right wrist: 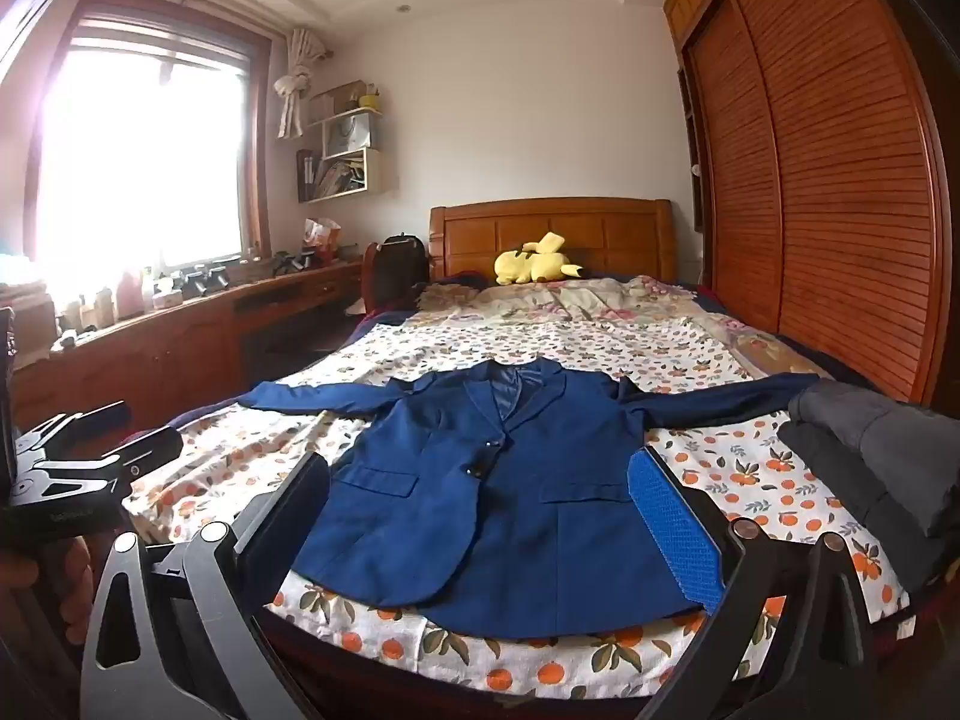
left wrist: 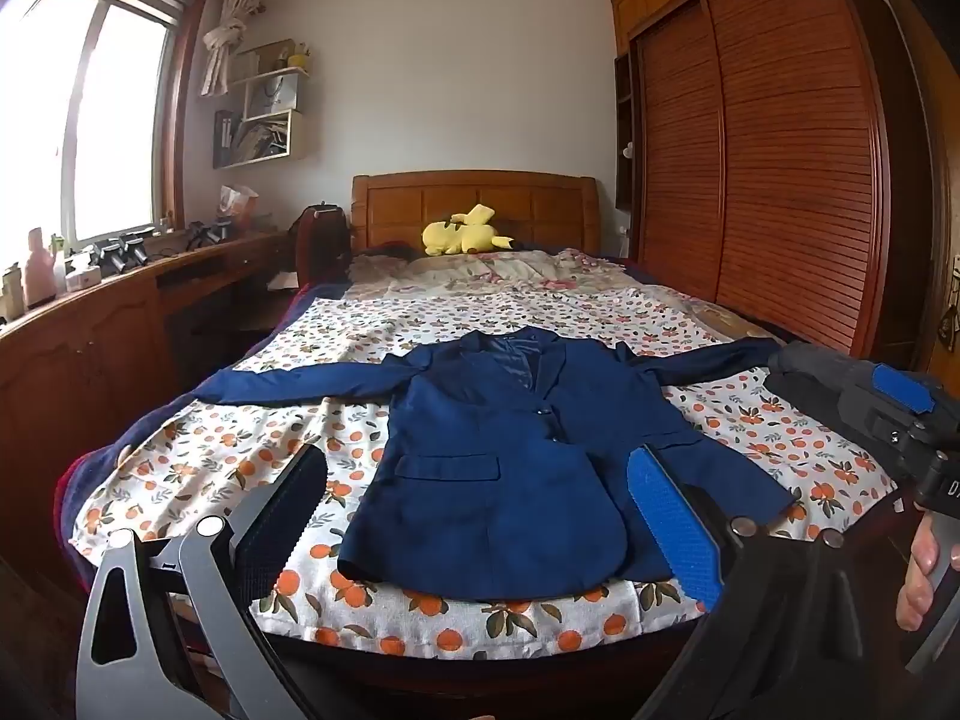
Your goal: Fold large clothes
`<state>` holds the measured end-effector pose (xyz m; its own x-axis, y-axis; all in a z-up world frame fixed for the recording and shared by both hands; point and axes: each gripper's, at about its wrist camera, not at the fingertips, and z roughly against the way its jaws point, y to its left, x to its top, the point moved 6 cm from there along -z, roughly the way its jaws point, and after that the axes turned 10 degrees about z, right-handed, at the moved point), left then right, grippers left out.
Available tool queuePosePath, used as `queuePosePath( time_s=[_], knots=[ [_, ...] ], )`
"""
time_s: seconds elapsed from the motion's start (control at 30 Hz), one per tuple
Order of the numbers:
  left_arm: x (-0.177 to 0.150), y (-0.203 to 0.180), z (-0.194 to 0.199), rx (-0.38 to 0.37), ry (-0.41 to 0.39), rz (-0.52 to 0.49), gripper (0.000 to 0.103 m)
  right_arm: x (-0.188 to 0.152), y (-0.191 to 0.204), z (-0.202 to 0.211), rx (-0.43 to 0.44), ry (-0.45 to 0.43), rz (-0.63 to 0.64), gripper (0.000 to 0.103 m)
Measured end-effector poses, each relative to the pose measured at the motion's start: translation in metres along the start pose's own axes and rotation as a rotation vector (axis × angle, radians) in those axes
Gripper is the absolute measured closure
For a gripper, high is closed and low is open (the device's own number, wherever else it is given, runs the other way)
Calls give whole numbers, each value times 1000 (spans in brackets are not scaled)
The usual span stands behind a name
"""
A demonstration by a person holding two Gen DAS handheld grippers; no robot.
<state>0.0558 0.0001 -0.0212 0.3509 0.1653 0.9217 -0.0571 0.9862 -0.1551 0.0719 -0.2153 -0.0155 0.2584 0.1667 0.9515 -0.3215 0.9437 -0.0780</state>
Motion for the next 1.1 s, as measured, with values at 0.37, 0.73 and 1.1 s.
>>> queuePosePath(
  time_s=[0.37,0.73,1.1],
  knots=[
    [5,-2,-1,0,-4,-6,2,-1,0,0,0,4,-6,7],
    [7,-7,7,-9,-13,-3,2,-2,1,0,0,7,-7,7],
    [4,-6,5,-10,-14,-7,2,-3,2,0,-1,8,-6,7]
  ],
)
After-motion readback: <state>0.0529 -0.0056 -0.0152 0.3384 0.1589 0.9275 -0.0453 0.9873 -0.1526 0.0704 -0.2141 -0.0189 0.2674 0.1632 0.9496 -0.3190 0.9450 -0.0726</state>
